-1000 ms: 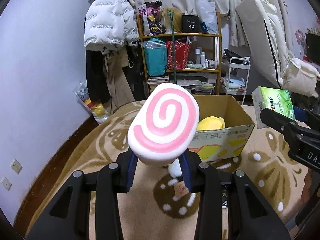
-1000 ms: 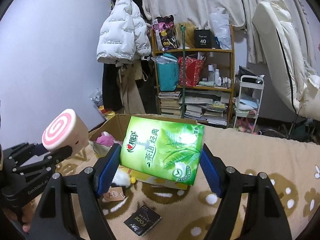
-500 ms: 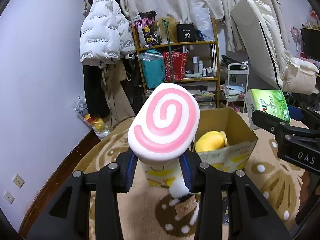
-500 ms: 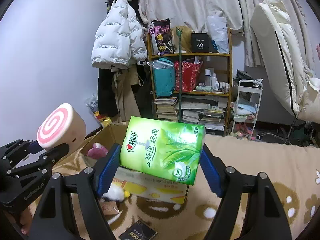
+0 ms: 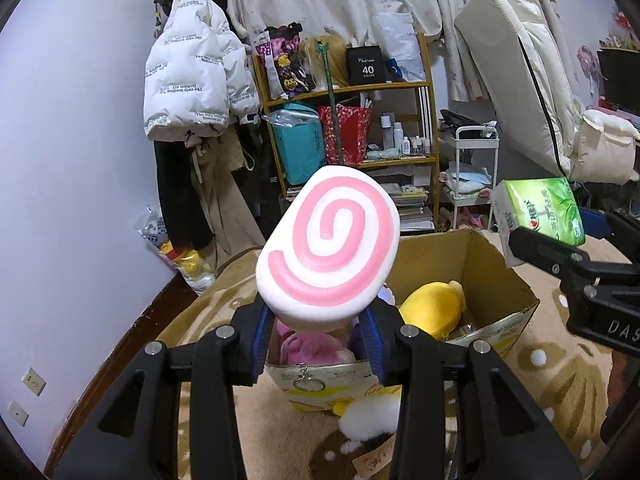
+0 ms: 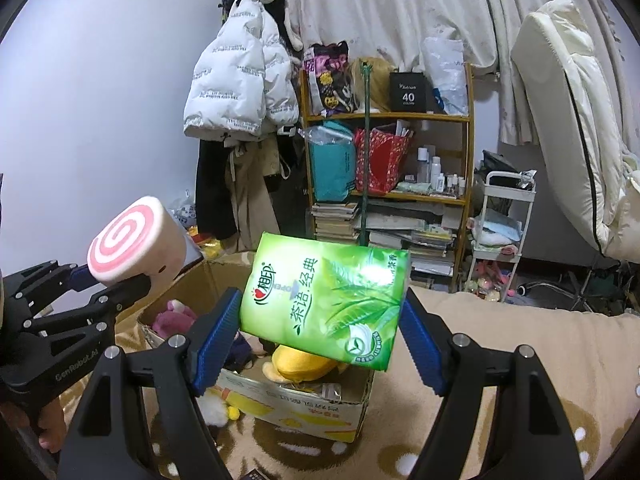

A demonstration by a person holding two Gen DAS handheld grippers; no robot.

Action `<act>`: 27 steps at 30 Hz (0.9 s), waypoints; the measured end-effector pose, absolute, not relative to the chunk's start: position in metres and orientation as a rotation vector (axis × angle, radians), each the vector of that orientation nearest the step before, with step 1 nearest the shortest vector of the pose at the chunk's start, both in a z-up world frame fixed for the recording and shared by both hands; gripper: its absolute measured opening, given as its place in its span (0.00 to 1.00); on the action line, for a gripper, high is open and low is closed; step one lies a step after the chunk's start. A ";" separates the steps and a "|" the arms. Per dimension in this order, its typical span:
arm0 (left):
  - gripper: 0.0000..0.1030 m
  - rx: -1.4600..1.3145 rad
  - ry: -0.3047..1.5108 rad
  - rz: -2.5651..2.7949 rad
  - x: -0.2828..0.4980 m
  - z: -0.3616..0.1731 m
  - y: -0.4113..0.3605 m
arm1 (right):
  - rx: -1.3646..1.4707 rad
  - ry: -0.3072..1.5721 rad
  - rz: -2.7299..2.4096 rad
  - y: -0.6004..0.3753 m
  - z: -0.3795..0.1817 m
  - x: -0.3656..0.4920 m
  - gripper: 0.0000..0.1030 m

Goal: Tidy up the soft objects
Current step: 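Carry the tissue pack over the box with the right tool while the left carries the cushion, then open both tools to drop the cushion and tissue pack into the box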

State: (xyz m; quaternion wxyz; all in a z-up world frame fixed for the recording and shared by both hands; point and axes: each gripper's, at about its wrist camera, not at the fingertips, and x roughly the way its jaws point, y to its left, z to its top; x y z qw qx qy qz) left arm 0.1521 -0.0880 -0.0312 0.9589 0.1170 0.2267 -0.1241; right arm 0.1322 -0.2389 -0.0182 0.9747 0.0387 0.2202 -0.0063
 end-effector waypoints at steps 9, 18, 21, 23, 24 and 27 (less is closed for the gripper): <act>0.40 0.215 0.518 -0.273 0.175 -0.047 -0.088 | 0.092 0.527 -0.010 -0.242 -0.040 0.151 0.79; 0.43 0.211 0.572 -0.287 0.185 -0.058 -0.088 | 0.117 0.566 -0.007 -0.246 -0.053 0.157 0.79; 0.44 0.211 0.582 -0.298 0.185 -0.060 -0.089 | 0.111 0.575 -0.002 -0.243 -0.055 0.158 0.79; 0.45 0.216 0.585 -0.303 0.185 -0.061 -0.090 | 0.106 0.580 0.001 -0.242 -0.056 0.158 0.79; 0.45 0.220 0.585 -0.304 0.184 -0.062 -0.091 | 0.105 0.582 0.003 -0.241 -0.056 0.158 0.79; 0.45 0.224 0.578 -0.306 0.183 -0.062 -0.092 | 0.102 0.584 0.004 -0.240 -0.057 0.159 0.79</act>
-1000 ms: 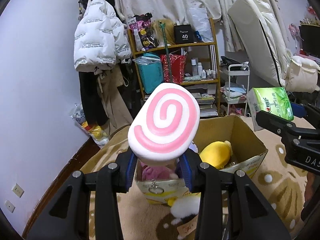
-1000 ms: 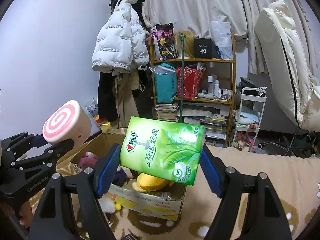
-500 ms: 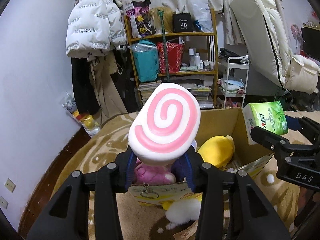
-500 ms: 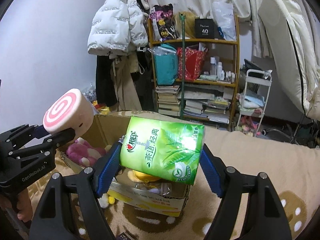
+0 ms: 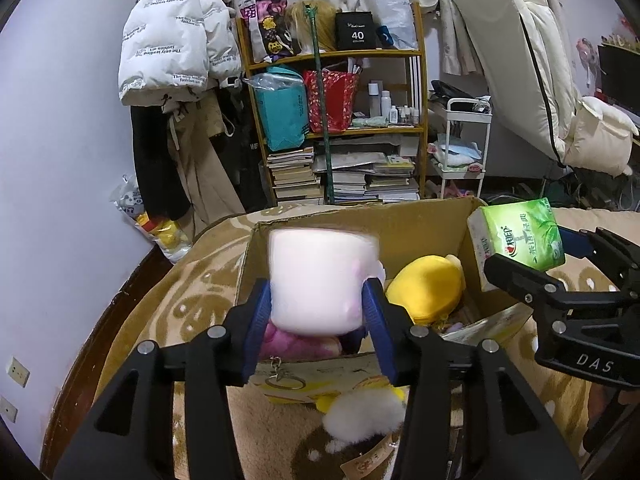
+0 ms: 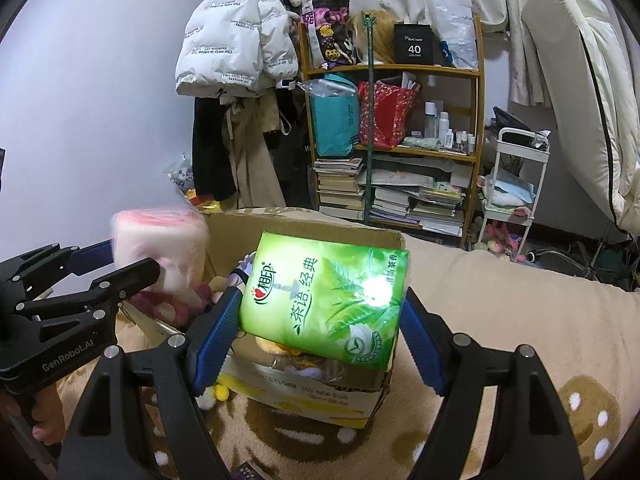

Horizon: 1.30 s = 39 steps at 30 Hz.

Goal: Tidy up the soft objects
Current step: 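Open both tools to drop the cushion and tissue pack into the box, then lower the right tool onto the black Face pack while the left lowers onto the pom-pom keychain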

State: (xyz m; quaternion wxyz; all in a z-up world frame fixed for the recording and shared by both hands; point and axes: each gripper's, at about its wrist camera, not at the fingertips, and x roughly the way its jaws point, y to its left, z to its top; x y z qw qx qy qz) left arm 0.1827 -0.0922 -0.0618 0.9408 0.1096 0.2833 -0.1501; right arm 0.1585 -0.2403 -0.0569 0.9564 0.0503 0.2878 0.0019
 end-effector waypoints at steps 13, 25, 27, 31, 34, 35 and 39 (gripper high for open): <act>0.65 0.239 0.604 -0.275 0.185 -0.066 -0.090 | 0.136 0.626 0.021 -0.243 -0.071 0.163 0.81; 0.87 0.223 0.662 -0.212 0.186 -0.062 -0.073 | 0.183 0.593 -0.013 -0.245 -0.059 0.150 1.00; 0.87 0.216 0.671 -0.209 0.183 -0.062 -0.069 | 0.173 0.588 -0.017 -0.244 -0.056 0.146 1.00; 0.88 0.227 0.671 -0.208 0.173 -0.057 -0.064 | 0.141 0.589 -0.021 -0.239 -0.050 0.139 1.00; 0.94 0.224 0.670 -0.214 0.164 -0.052 -0.060 | 0.125 0.597 -0.016 -0.233 -0.047 0.129 1.00; 0.94 0.224 0.672 -0.219 0.161 -0.051 -0.059 | 0.118 0.600 -0.013 -0.231 -0.047 0.126 1.00; 0.94 0.216 0.703 -0.249 0.149 -0.050 -0.054 | 0.089 0.612 -0.003 -0.221 -0.045 0.110 1.00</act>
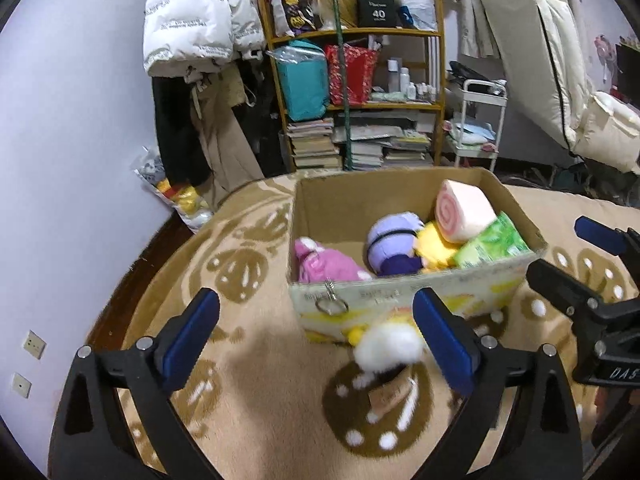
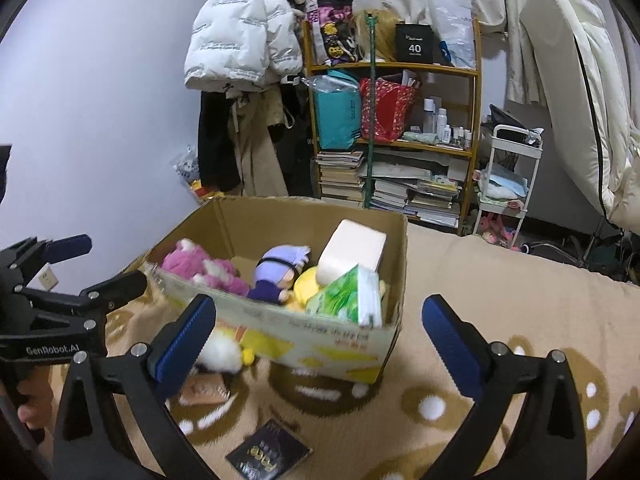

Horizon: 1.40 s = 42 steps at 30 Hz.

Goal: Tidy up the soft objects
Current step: 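Lower the right tool onto the black Face pack while the left lowers onto the pom-pom keychain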

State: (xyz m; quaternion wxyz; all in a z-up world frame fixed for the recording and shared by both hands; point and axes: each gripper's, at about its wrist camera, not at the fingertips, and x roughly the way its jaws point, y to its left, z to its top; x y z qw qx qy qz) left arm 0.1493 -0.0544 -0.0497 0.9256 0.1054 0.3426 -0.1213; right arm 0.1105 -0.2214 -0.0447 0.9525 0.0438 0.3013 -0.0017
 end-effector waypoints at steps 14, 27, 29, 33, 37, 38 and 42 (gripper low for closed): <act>0.94 0.155 0.843 -0.267 0.118 -0.056 -0.034 | 0.119 0.707 0.036 -0.207 -0.050 0.067 1.00; 0.94 0.129 0.904 -0.248 0.122 -0.064 -0.024 | 0.117 0.778 0.027 -0.199 -0.064 0.063 1.00; 0.94 0.128 0.917 -0.255 0.125 -0.068 -0.025 | 0.114 0.793 0.025 -0.199 -0.067 0.066 1.00; 0.94 0.122 0.946 -0.282 0.133 -0.080 -0.030 | 0.118 0.842 0.045 -0.197 -0.079 0.074 0.88; 0.94 0.135 0.963 -0.303 0.140 -0.090 -0.039 | 0.152 0.918 0.050 -0.197 -0.096 0.083 0.88; 0.94 0.140 0.970 -0.310 0.143 -0.093 -0.042 | 0.165 0.935 0.051 -0.197 -0.101 0.086 0.88; 0.94 0.147 0.999 -0.336 0.149 -0.104 -0.048 | 0.185 0.979 0.034 -0.200 -0.114 0.091 0.88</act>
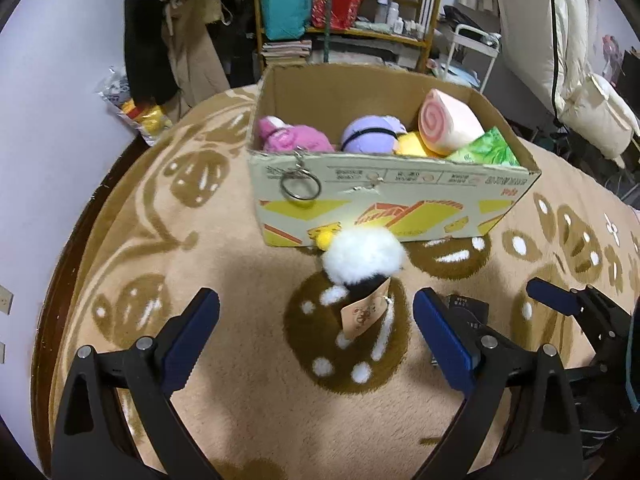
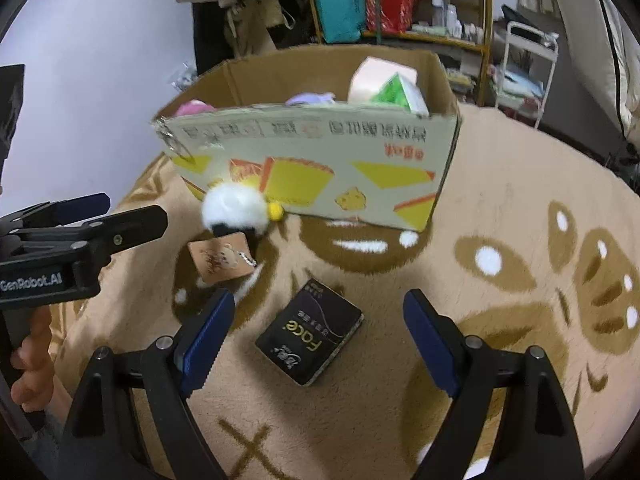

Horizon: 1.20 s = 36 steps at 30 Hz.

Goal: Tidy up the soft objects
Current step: 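Lower the right tool onto the black Face pack while the left lowers onto the pom-pom keychain, then close the right tool on the Face pack while the left grips the pom-pom keychain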

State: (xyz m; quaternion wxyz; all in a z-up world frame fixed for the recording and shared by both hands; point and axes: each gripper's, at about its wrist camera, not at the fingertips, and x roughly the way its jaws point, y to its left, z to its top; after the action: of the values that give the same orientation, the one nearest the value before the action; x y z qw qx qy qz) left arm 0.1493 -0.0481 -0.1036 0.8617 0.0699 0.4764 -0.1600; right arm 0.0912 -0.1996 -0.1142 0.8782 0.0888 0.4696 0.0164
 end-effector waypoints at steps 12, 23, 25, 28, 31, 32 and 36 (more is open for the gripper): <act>0.94 0.092 1.081 -0.382 0.171 -0.125 -0.058 | 0.197 1.088 0.041 -0.197 -0.143 0.105 0.74; 0.94 0.051 1.159 -0.384 0.190 -0.160 -0.072 | 0.189 1.151 0.032 -0.185 -0.165 0.121 0.72; 0.94 0.058 1.157 -0.376 0.191 -0.162 -0.073 | 0.174 1.150 0.027 -0.183 -0.165 0.120 0.67; 0.94 0.049 1.154 -0.368 0.194 -0.163 -0.076 | 0.180 1.149 0.028 -0.182 -0.166 0.120 0.67; 0.94 0.032 1.164 -0.370 0.199 -0.167 -0.078 | 0.169 1.148 0.028 -0.182 -0.167 0.123 0.66; 0.94 0.028 1.173 -0.371 0.201 -0.170 -0.079 | 0.165 1.146 0.030 -0.186 -0.165 0.122 0.66; 0.94 0.022 1.196 -0.373 0.210 -0.179 -0.083 | 0.143 1.143 0.037 -0.184 -0.166 0.122 0.66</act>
State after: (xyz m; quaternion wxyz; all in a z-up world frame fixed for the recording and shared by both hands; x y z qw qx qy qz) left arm 0.2096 -0.0831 -0.1788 0.8099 0.0103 0.5598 -0.1747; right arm 0.1221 -0.1839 -0.1658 0.8386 0.0677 0.5403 0.0173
